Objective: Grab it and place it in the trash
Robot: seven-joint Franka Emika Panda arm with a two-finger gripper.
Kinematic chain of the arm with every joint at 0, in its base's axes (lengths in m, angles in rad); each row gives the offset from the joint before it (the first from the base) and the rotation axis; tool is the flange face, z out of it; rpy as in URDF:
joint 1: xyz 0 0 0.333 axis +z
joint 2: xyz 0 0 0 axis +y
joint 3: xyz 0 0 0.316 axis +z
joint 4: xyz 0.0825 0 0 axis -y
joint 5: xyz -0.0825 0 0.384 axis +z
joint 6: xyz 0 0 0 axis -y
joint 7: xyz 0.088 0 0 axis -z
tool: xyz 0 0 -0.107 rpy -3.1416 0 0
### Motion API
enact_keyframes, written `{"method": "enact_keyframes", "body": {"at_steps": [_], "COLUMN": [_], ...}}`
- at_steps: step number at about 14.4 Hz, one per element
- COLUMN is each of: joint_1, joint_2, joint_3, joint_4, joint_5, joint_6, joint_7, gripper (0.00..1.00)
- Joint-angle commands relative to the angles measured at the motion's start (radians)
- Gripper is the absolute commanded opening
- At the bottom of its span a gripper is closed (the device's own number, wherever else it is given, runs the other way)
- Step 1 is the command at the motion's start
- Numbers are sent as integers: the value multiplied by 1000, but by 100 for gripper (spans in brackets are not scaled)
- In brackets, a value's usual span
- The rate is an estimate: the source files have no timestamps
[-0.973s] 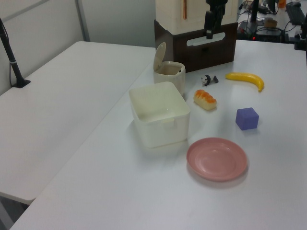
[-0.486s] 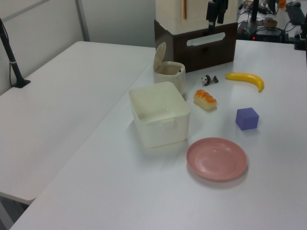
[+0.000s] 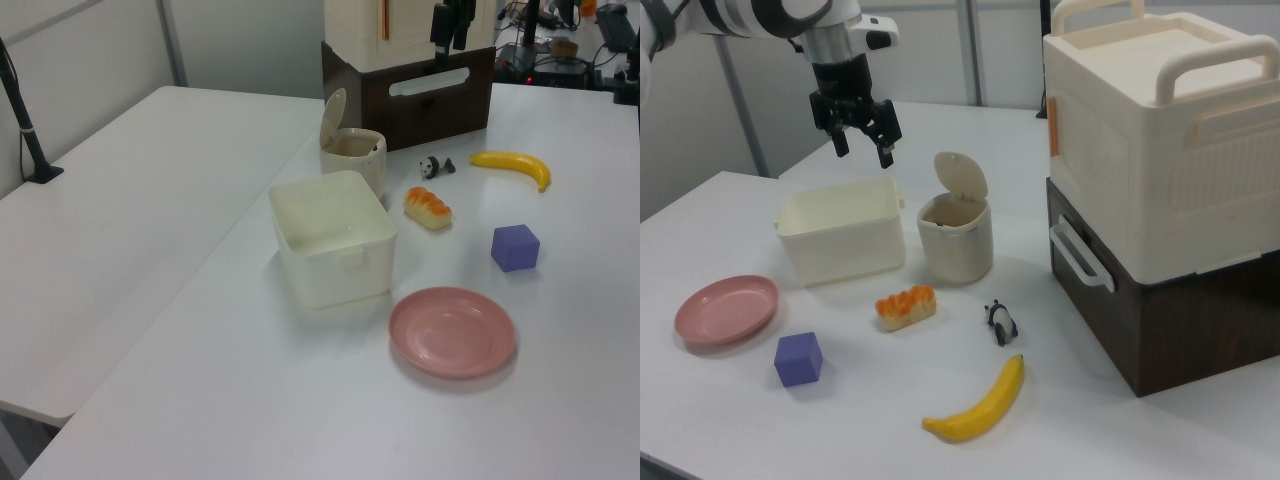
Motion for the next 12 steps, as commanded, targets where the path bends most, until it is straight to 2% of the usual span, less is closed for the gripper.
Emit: {"method": "enact_keyframes", "body": {"at_steps": [1,12], "joint_1": [12,10], "joint_2": [-16,-11], "joint_3": [-11,-11], "joint_4": [-9,-23], "joint_5": [32,30], "joint_6": [24,58], "joint_7": [-18,-21], "gripper": [100,100]}}
